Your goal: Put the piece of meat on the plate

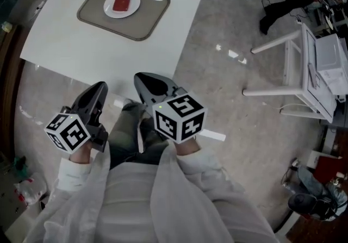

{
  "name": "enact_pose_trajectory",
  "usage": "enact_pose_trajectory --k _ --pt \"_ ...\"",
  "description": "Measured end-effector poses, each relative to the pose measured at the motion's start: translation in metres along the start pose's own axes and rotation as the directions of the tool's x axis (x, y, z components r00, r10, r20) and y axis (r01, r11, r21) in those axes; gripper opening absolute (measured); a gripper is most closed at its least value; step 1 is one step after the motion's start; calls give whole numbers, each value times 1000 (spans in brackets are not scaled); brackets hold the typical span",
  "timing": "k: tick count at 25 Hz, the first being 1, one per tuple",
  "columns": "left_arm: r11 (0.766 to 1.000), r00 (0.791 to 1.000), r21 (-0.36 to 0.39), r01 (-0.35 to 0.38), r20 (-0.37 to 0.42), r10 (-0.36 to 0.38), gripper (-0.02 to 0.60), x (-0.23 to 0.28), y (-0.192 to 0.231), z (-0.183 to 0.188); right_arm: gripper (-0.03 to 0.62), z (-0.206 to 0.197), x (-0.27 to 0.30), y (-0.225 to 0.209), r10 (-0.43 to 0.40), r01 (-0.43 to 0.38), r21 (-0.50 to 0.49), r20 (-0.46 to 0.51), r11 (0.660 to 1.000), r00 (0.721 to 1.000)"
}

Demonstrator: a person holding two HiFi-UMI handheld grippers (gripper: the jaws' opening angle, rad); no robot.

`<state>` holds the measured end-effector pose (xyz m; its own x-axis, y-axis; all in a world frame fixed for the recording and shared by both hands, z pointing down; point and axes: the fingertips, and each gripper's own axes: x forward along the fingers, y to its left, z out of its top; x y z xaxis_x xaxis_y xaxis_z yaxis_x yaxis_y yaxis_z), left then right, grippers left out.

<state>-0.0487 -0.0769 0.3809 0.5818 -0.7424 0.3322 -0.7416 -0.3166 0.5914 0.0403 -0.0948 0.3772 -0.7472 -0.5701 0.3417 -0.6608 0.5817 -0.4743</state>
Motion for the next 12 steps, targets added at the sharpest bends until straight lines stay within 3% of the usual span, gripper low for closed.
enact_pose_trajectory --k 6,12 --pt "1000 1000 12 15 -2 -15 23 -7 -10 8 17 -1 -4 12 11 -11 19 -4 1000 1000" --pt "997 997 44 67 -43 -65 23 -3 -17 10 15 -1 -8 12 -51 51 11 13 999 999"
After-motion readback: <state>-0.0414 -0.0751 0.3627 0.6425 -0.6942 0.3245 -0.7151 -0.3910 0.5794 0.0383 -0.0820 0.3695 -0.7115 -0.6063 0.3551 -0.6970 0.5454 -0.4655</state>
